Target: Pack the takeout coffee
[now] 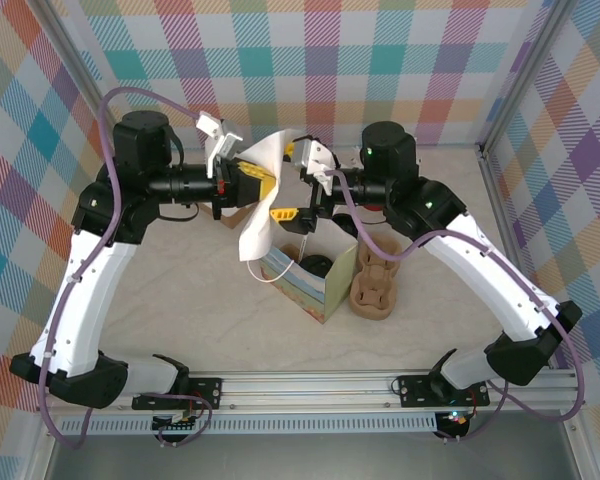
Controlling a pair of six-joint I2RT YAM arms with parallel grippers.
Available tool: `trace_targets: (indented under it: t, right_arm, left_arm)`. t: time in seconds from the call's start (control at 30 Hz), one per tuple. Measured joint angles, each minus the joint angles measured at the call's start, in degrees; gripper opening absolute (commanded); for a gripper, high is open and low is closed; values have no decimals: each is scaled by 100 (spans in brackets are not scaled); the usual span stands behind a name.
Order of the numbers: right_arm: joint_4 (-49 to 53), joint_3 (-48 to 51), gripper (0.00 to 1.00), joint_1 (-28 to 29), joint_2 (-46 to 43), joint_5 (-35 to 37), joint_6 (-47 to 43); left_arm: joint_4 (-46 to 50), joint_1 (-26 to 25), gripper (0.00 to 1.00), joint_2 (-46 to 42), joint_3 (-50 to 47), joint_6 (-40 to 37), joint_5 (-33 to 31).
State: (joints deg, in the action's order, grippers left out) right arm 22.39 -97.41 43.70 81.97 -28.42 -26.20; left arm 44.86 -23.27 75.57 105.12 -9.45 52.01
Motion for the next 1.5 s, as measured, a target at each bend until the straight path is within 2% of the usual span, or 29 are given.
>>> trace_targets:
  t: [0.13,0.37,0.47,0.63,0.7,0.77,0.8,0.83,0.9,0.93,1.03,1.13,1.5]
  right_arm:
    - [-144,219,97,17,-33,-184,179]
    - [-153,227,70,22,-20,-365,389]
    - [-142,225,55,22,-4,-424,476]
    - [-20,225,21,24,-2,-374,503]
    - [66,225,12,22,-2,-332,487]
    - [127,221,5,22,-4,-267,503]
    - [153,214,3,24,-7,-221,498]
    - [201,203,1,24,-9,-164,483]
    - [363,203,0,22,-28,-50,476]
    - [450,203,0,22,-37,2,476]
    - [726,203,0,20,-81,151,470]
    - [999,205,0,17,-101,345,433]
    - [1888,216,0,162,-74,1633,-243]
  left_arm:
    - [9,-42,0,83,0,-52,0]
    - [-7,-184,0,131,2,-52,4]
    - [-9,-205,0,131,2,-52,4]
    - [-31,-212,0,131,7,-50,0]
    - [-37,-212,0,131,7,-48,-9]
    - [-28,-212,10,129,7,-50,-46]
    - [-26,-212,13,129,7,-44,-72]
    - [-26,-214,24,118,7,-55,-114]
    - [-57,-216,34,61,7,-31,-203]
    - [-68,-216,44,-2,7,-31,-267]
    - [-164,-216,53,-345,-50,17,-540]
    - [-306,-216,56,-951,-367,87,-933]
    - [-741,-216,57,-3091,-2190,474,-2793]
